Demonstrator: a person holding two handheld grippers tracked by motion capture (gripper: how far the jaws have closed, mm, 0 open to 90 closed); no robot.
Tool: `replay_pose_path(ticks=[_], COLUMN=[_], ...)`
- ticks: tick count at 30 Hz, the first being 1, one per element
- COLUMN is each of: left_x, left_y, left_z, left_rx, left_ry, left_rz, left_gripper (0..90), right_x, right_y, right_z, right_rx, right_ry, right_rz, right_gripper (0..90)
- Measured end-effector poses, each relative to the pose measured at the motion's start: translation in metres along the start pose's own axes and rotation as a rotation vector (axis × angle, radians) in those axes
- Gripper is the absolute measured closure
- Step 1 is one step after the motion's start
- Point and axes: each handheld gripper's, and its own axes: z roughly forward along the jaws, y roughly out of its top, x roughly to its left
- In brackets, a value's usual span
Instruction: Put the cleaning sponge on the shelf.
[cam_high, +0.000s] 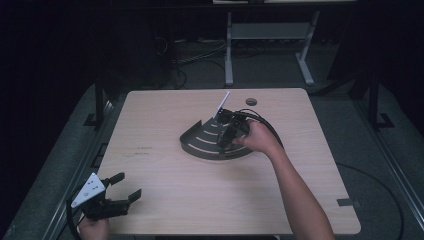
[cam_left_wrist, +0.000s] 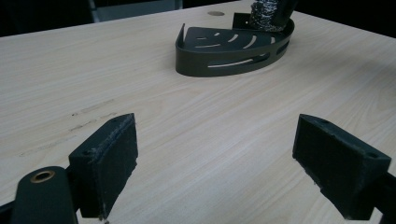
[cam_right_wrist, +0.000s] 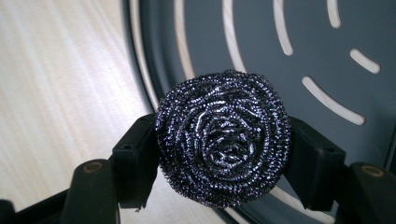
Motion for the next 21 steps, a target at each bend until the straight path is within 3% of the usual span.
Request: replay_pose_path(ticks=[7, 21], left_x=[-0.001, -0.002], left_y=[0.000, 0.001], left_z=[0.001, 0.002], left_rx=[0.002, 0.007], left_ry=[-0.001, -0.007], left_rz=[0.005, 0.008], left_gripper=[13.3, 13.3], right_x=[-0.011, -0.018], right_y=[0.001, 0.008], right_z=[0.011, 0.020], right_rx=[0.002, 0.007], right_ry=[-0.002, 0.001], right_rz=[0.023, 0.037], right_gripper=[32.6, 32.6])
